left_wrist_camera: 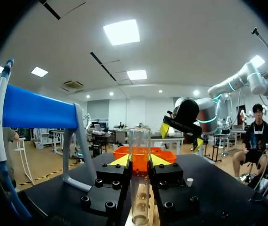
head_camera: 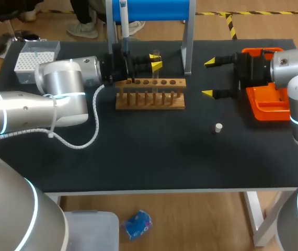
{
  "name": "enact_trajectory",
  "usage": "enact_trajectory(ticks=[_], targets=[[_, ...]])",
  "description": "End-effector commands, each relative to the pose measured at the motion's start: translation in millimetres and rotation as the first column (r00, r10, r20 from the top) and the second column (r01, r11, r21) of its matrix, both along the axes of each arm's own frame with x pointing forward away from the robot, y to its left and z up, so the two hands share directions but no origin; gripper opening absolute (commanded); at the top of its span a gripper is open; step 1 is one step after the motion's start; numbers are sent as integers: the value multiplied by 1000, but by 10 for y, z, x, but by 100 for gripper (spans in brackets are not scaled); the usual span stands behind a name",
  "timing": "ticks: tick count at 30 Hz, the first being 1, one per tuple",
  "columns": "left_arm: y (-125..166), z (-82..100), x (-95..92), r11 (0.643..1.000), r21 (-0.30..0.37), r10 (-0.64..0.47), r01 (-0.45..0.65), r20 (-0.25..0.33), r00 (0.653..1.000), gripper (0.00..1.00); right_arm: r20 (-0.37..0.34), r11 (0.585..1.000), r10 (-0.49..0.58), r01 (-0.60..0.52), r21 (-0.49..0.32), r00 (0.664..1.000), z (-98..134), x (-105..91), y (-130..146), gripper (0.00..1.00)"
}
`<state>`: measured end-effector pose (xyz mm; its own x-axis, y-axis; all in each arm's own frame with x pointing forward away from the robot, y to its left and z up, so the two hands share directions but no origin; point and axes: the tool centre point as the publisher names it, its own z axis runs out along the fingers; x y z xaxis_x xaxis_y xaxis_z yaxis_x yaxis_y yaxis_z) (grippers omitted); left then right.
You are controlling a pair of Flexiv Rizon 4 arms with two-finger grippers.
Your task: Invert the test tube, pick up the pipette, mount the tip to pipette, aspirate from beaker and dispense into the tube, eject the tip, return the pipette, and cap with the stopper.
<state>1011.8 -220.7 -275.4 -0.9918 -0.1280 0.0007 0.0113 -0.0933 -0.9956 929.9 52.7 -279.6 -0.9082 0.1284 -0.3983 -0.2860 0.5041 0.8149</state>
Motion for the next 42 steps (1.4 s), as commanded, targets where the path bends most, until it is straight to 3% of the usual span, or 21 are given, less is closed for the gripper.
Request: enact_trajectory(ticks=[1, 7, 8, 9, 10, 14, 17, 21, 28, 32, 36, 42], targets=[[-9, -65, 32, 1000, -12, -8, 8, 0, 1000, 0, 1, 1000, 0, 0, 1, 1000, -5, -5, -2, 100], [-5, -79, 28, 1000, -3, -18, 18, -8, 1000, 0, 1, 1000, 0, 0, 1, 1000, -5, -5, -2, 100], [-4, -78, 26, 1000, -1, -15, 15, -11, 1000, 5, 1, 1000, 0, 0, 1, 1000, -5, -5, -2, 100], [-1, -78, 22, 1000, 0, -13, 13, -12, 1000, 81, 1, 1000, 0, 0, 1, 1000, -5, -5, -2, 100], [4, -75, 17, 1000, 0, -12, 12, -13, 1000, 100, 1, 1000, 0, 0, 1, 1000, -5, -5, -2, 100], [19, -10, -11, 1000, 19, -12, 12, -26, 1000, 100, 1, 1000, 0, 0, 1, 1000, -5, -5, -2, 100], [32, 103, -40, 998, 69, -9, 13, -50, 999, 100, 1, 1000, 0, 0, 1, 1000, -5, -5, -2, 100], [71, 247, -77, 974, 225, 15, 5, -89, 996, 100, 1, 1000, 0, 0, 1, 1000, -5, -5, -2, 100], [184, 485, -144, 922, 388, 52, 3, -131, 990, 100, 1, 1000, 0, 0, 1, 1000, -5, -5, -2, 100], [362, 571, -244, 868, 496, 109, -20, -152, 982, 100, 1, 1000, 0, 0, 1, 1000, -5, -5, -2, 100], [610, 568, -454, 861, 503, 166, -70, -149, 975, 100, 1, 1000, 0, 0, 1, 1000, -5, -5, -2, 100], [610, 568, -454, 861, 503, 166, -70, -149, 975, 100, 1, 1000, 0, 0, 1, 1000, -5, -5, -2, 100]])
